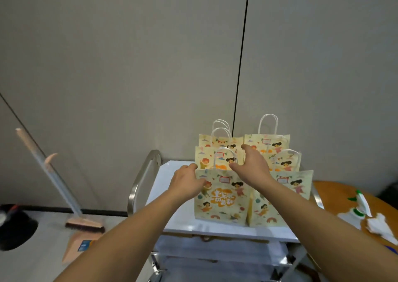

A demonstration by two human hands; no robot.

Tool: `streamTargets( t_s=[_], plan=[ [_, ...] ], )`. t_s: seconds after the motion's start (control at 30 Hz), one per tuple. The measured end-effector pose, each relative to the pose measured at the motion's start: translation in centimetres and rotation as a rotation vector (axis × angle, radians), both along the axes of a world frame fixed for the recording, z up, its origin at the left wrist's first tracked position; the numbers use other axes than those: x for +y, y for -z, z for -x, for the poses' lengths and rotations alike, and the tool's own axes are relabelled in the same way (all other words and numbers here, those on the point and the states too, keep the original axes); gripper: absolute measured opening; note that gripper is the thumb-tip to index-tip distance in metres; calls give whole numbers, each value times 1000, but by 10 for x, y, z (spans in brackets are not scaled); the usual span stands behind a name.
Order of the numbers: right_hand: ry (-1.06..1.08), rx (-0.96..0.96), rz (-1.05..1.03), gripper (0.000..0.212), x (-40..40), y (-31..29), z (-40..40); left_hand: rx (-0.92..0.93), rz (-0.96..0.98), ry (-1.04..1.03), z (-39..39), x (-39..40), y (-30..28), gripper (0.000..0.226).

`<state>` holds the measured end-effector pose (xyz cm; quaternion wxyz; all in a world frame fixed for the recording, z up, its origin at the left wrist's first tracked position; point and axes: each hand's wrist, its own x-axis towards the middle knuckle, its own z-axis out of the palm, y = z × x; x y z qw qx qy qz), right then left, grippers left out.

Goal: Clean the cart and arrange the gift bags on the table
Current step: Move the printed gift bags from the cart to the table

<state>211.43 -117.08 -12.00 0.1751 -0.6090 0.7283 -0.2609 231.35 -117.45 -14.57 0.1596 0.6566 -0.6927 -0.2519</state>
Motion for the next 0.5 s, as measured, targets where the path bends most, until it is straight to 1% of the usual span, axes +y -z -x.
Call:
streamTargets(
  t_s=[0.1, 0.2, 0.23, 0.3, 0.33, 0.43, 0.5],
  plan=[
    [-19, -10, -6, 71, -23, 2, 2, -49, 36, 59, 12, -23, 11, 53],
    [-79, -24, -40, 67, -53, 9, 4, -198, 164, 222, 31, -38, 22, 49],
    [-121, -32, -67, 60, -63, 12, 4, -268, 204, 274, 38, -42, 25, 47],
    [-207, -64, -127, 40, -83, 16, 2, -382, 230, 321, 53, -48, 33, 45],
    [-237, -103, -149, 38, -91, 16, 1, -420, 222, 325, 58, -52, 38, 47],
    [-284, -217, -164, 51, -110, 15, -2, -498, 168, 317, 70, -59, 53, 62],
    [-319, -284, -178, 51, -120, 10, -4, -548, 147, 285, 74, -63, 61, 71]
  ],
)
